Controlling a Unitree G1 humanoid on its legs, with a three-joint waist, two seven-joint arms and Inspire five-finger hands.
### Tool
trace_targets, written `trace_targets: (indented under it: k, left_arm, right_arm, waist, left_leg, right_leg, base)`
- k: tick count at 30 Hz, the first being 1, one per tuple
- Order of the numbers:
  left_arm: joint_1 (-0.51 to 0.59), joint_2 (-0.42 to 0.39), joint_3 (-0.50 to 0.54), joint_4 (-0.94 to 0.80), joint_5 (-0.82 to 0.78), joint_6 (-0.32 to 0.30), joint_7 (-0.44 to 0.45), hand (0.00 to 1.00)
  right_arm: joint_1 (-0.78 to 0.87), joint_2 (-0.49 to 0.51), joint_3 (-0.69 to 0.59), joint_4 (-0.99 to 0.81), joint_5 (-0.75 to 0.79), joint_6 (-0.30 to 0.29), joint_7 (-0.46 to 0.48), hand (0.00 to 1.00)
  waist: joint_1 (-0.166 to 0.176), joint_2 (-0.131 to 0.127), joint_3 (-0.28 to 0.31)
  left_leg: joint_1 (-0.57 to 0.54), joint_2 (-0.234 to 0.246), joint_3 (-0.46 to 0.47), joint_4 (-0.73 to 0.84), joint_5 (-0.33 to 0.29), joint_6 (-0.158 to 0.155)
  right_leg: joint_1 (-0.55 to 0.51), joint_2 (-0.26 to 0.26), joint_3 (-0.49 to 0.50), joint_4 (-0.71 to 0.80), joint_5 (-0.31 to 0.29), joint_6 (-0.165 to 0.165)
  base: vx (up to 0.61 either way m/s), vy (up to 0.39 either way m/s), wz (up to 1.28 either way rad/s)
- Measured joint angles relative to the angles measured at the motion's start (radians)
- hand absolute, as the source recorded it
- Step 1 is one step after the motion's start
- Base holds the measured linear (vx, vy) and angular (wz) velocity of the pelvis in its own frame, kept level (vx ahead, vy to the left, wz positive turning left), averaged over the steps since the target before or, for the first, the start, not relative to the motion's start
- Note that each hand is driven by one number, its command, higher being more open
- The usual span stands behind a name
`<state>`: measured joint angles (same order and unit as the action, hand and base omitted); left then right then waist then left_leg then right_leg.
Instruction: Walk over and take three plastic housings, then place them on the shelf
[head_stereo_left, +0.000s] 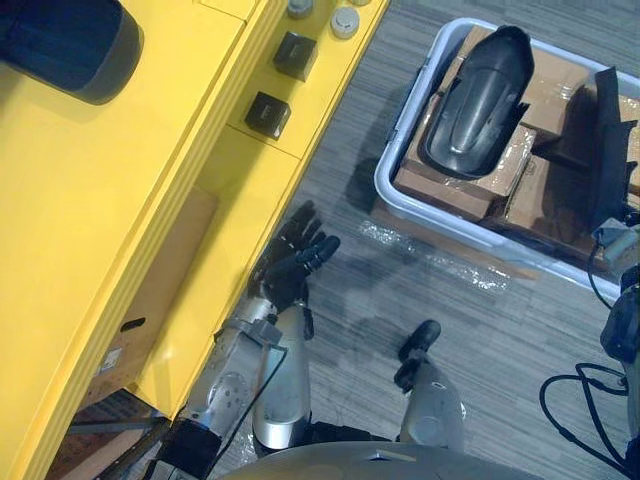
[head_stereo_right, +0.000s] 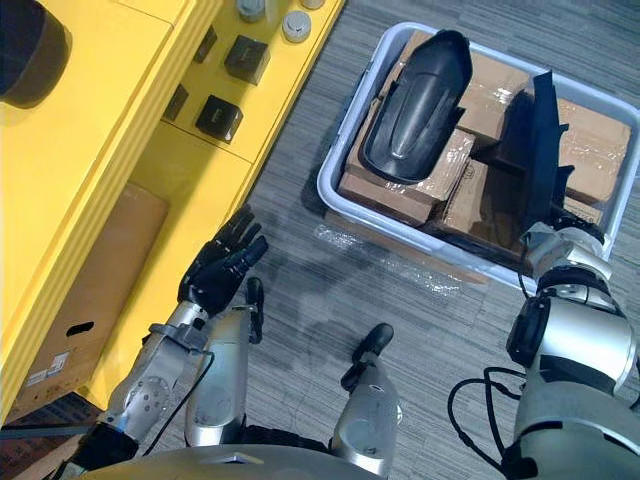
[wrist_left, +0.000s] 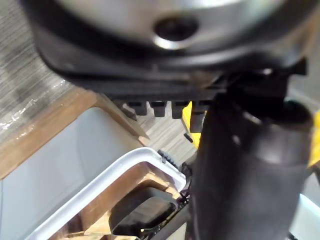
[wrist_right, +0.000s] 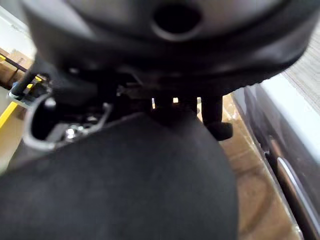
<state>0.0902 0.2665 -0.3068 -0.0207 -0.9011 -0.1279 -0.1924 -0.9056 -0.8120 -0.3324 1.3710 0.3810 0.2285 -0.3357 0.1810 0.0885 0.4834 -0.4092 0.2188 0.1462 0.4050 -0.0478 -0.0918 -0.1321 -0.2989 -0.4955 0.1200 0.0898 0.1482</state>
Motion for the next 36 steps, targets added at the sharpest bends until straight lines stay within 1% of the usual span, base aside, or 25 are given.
trace_targets:
  k: [2, 5, 7, 8, 9, 11, 13, 15, 16, 17, 19, 21, 22, 23, 25, 26, 27, 29, 30, 31, 32, 35, 36]
  left_arm:
    - [0.020, 0.007, 0.000, -0.037, 0.000, 0.001, -0.013, 1.00]
    - [0.031, 0.013, 0.005, -0.085, 0.004, 0.004, -0.027, 1.00]
    - [0.032, 0.019, 0.008, -0.105, 0.008, 0.009, -0.029, 1.00]
    - [0.033, 0.021, 0.013, -0.110, 0.008, 0.016, -0.032, 1.00]
    - [0.032, 0.022, 0.015, -0.110, 0.009, 0.020, -0.033, 1.00]
    - [0.025, 0.022, 0.031, -0.110, 0.012, 0.050, -0.034, 1.00]
    - [0.031, 0.017, 0.038, -0.110, 0.053, 0.069, -0.033, 1.00]
    - [0.037, 0.005, 0.044, -0.110, 0.106, 0.098, -0.028, 1.00]
    - [0.036, 0.002, 0.046, -0.111, 0.125, 0.108, -0.028, 1.00]
    - [0.034, -0.010, 0.048, -0.114, 0.161, 0.134, -0.027, 1.00]
    - [0.034, -0.027, 0.047, -0.117, 0.178, 0.164, -0.026, 1.00]
    - [0.028, -0.043, 0.045, -0.120, 0.207, 0.222, -0.026, 1.00]
    - [0.023, -0.046, 0.046, -0.120, 0.206, 0.240, -0.026, 1.00]
    - [0.013, -0.054, 0.045, -0.120, 0.204, 0.286, -0.026, 1.00]
    - [0.005, -0.055, 0.037, -0.115, 0.197, 0.342, -0.025, 1.00]
    - [-0.011, -0.055, 0.025, -0.100, 0.189, 0.383, -0.024, 1.00]
    - [-0.018, -0.057, 0.019, -0.087, 0.167, 0.405, -0.017, 1.00]
    - [-0.062, -0.064, -0.016, 0.026, 0.076, 0.481, 0.017, 1.00]
    - [-0.075, -0.068, -0.025, 0.068, 0.071, 0.490, 0.023, 1.00]
    - [-0.108, -0.078, -0.039, 0.166, 0.044, 0.521, 0.048, 1.00]
    - [-0.127, -0.081, -0.042, 0.216, 0.024, 0.545, 0.064, 1.00]
    - [-0.166, -0.083, -0.060, 0.316, -0.058, 0.599, 0.124, 1.00]
    - [-0.173, -0.083, -0.063, 0.329, -0.082, 0.607, 0.133, 1.00]
  right_arm:
    - [0.019, 0.003, -0.012, -0.004, -0.023, -0.009, -0.006, 0.00]
    - [0.057, 0.026, -0.019, -0.018, -0.063, -0.034, -0.041, 0.00]
    - [0.090, 0.049, -0.019, -0.044, -0.087, -0.051, -0.067, 0.00]
    - [0.113, 0.067, -0.017, -0.069, -0.117, -0.070, -0.088, 0.00]
    - [0.125, 0.076, -0.015, -0.089, -0.131, -0.072, -0.099, 0.00]
    - [0.193, 0.123, 0.001, -0.207, -0.189, -0.077, -0.154, 0.00]
    - [0.261, 0.158, 0.033, -0.323, -0.230, -0.078, -0.193, 0.00]
    - [0.316, 0.205, 0.072, -0.442, -0.298, -0.071, -0.233, 0.00]
    - [0.331, 0.217, 0.080, -0.476, -0.319, -0.066, -0.239, 0.00]
    - [0.376, 0.248, 0.099, -0.556, -0.375, -0.058, -0.247, 0.00]
    - [0.418, 0.279, 0.115, -0.624, -0.431, -0.049, -0.250, 0.00]
    - [0.464, 0.320, 0.146, -0.705, -0.514, -0.027, -0.251, 0.00]
    - [0.471, 0.327, 0.153, -0.721, -0.538, -0.021, -0.250, 0.00]
    - [0.481, 0.342, 0.166, -0.755, -0.594, -0.017, -0.247, 0.00]
    - [0.483, 0.345, 0.187, -0.770, -0.642, -0.017, -0.230, 0.00]
    - [0.483, 0.344, 0.197, -0.785, -0.667, -0.018, -0.220, 0.00]
    - [0.483, 0.345, 0.205, -0.791, -0.684, -0.020, -0.216, 0.00]
    - [0.482, 0.344, 0.238, -0.796, -0.732, -0.032, -0.188, 0.00]
    - [0.481, 0.344, 0.249, -0.796, -0.740, -0.037, -0.183, 0.00]
    - [0.480, 0.344, 0.275, -0.796, -0.757, -0.051, -0.170, 0.00]
    - [0.478, 0.343, 0.288, -0.796, -0.762, -0.069, -0.167, 0.00]
    - [0.472, 0.338, 0.316, -0.796, -0.772, -0.115, -0.166, 0.00]
    - [0.469, 0.337, 0.319, -0.796, -0.779, -0.120, -0.166, 0.00]
  waist:
    - [0.000, -0.001, 0.001]
    - [-0.004, -0.009, 0.003]
    - [-0.013, -0.016, 0.001]
    - [-0.017, -0.023, -0.003]
    - [-0.019, -0.028, -0.005]
    - [-0.026, -0.045, -0.017]
    - [-0.032, -0.052, -0.037]
    - [-0.050, -0.062, -0.096]
    - [-0.051, -0.065, -0.112]
    - [-0.057, -0.070, -0.150]
    - [-0.068, -0.071, -0.187]
    - [-0.079, -0.081, -0.243]
    - [-0.081, -0.083, -0.249]
    - [-0.088, -0.087, -0.254]
    - [-0.098, -0.092, -0.274]
    - [-0.102, -0.094, -0.280]
    - [-0.103, -0.096, -0.284]
    - [-0.105, -0.103, -0.311]
    - [-0.107, -0.104, -0.313]
    - [-0.119, -0.108, -0.322]
    - [-0.131, -0.111, -0.324]
    - [-0.139, -0.113, -0.326]
    - [-0.140, -0.113, -0.326]
  left_leg:
    - [0.020, 0.000, -0.004, -0.015, 0.008, -0.002]
    - [0.066, 0.000, -0.007, -0.048, 0.022, -0.008]
    - [0.100, 0.000, -0.007, -0.073, 0.030, -0.012]
    - [0.116, -0.001, -0.004, -0.091, 0.035, -0.015]
    - [0.123, -0.001, -0.001, -0.102, 0.040, -0.016]
    - [0.165, -0.001, 0.015, -0.159, 0.069, -0.022]
    - [0.209, -0.002, 0.030, -0.214, 0.092, -0.028]
    - [0.245, -0.004, 0.047, -0.286, 0.123, -0.034]
    - [0.257, -0.003, 0.054, -0.304, 0.130, -0.036]
    - [0.296, -0.003, 0.068, -0.353, 0.151, -0.041]
    - [0.334, -0.003, 0.079, -0.395, 0.165, -0.046]
    - [0.371, -0.003, 0.103, -0.436, 0.178, -0.051]
    - [0.384, -0.003, 0.108, -0.445, 0.180, -0.051]
    - [0.413, -0.003, 0.121, -0.460, 0.183, -0.052]
    - [0.424, -0.003, 0.128, -0.479, 0.190, -0.055]
    - [0.433, -0.003, 0.133, -0.488, 0.192, -0.055]
    - [0.436, -0.003, 0.136, -0.488, 0.192, -0.055]
    - [0.446, -0.004, 0.153, -0.488, 0.192, -0.055]
    - [0.452, -0.004, 0.157, -0.488, 0.192, -0.055]
    - [0.456, -0.005, 0.158, -0.488, 0.192, -0.055]
    - [0.456, -0.005, 0.159, -0.489, 0.192, -0.055]
    - [0.454, -0.005, 0.174, -0.490, 0.192, -0.055]
    - [0.452, -0.005, 0.178, -0.490, 0.192, -0.055]
  right_leg:
    - [0.017, 0.004, -0.006, -0.001, -0.003, -0.005]
    - [0.055, 0.007, -0.015, -0.001, -0.006, -0.010]
    - [0.081, 0.011, -0.019, -0.002, -0.010, -0.015]
    - [0.087, 0.012, -0.018, -0.005, -0.012, -0.019]
    - [0.088, 0.013, -0.017, -0.007, -0.012, -0.019]
    - [0.106, 0.019, -0.013, -0.029, -0.012, -0.018]
    - [0.120, 0.024, -0.007, -0.039, -0.011, -0.017]
    - [0.120, 0.030, 0.001, -0.055, -0.011, -0.017]
    - [0.120, 0.033, 0.006, -0.058, -0.011, -0.017]
    - [0.136, 0.040, 0.009, -0.072, -0.010, -0.015]
    - [0.151, 0.044, 0.010, -0.076, -0.010, -0.015]
    - [0.160, 0.049, 0.023, -0.093, -0.009, -0.013]
    - [0.166, 0.051, 0.027, -0.095, -0.009, -0.013]
    - [0.186, 0.053, 0.034, -0.107, -0.006, -0.010]
    - [0.186, 0.056, 0.037, -0.109, -0.006, -0.009]
    - [0.188, 0.057, 0.040, -0.111, -0.005, -0.008]
    - [0.188, 0.057, 0.043, -0.112, -0.005, -0.007]
    - [0.189, 0.058, 0.061, -0.127, 0.003, 0.003]
    - [0.193, 0.058, 0.063, -0.128, 0.004, 0.004]
    - [0.200, 0.058, 0.063, -0.134, 0.005, 0.006]
    - [0.200, 0.059, 0.064, -0.138, 0.008, 0.007]
    - [0.185, 0.060, 0.079, -0.144, 0.017, 0.004]
    - [0.182, 0.060, 0.082, -0.148, 0.020, 0.005]
  base:
    - [0.01, -0.026, 0.10]
    - [0.01, -0.029, 0.09]
    - [0.01, -0.021, 0.04]
    - [0.00, 0.000, 0.00]
    - [0.00, -0.024, -0.08]
    - [0.01, -0.042, -0.12]
    - [0.02, -0.042, -0.13]
    - [0.04, -0.035, -0.14]
    - [0.07, -0.050, -0.19]
    - [0.06, -0.045, -0.17]
    - [0.05, -0.035, -0.14]
    - [0.05, -0.021, -0.23]
    - [0.04, -0.018, -0.23]
    - [0.02, -0.015, -0.17]
    - [0.00, -0.010, -0.11]
    - [0.00, -0.005, -0.08]
    - [-0.01, -0.006, -0.15]
    - [0.00, -0.004, -0.20]
    - [0.00, -0.004, -0.13]
    - [-0.01, -0.006, -0.06]
    - [-0.02, -0.007, -0.03]
    - [-0.02, 0.003, -0.16]
    - [-0.02, 0.006, -0.20]
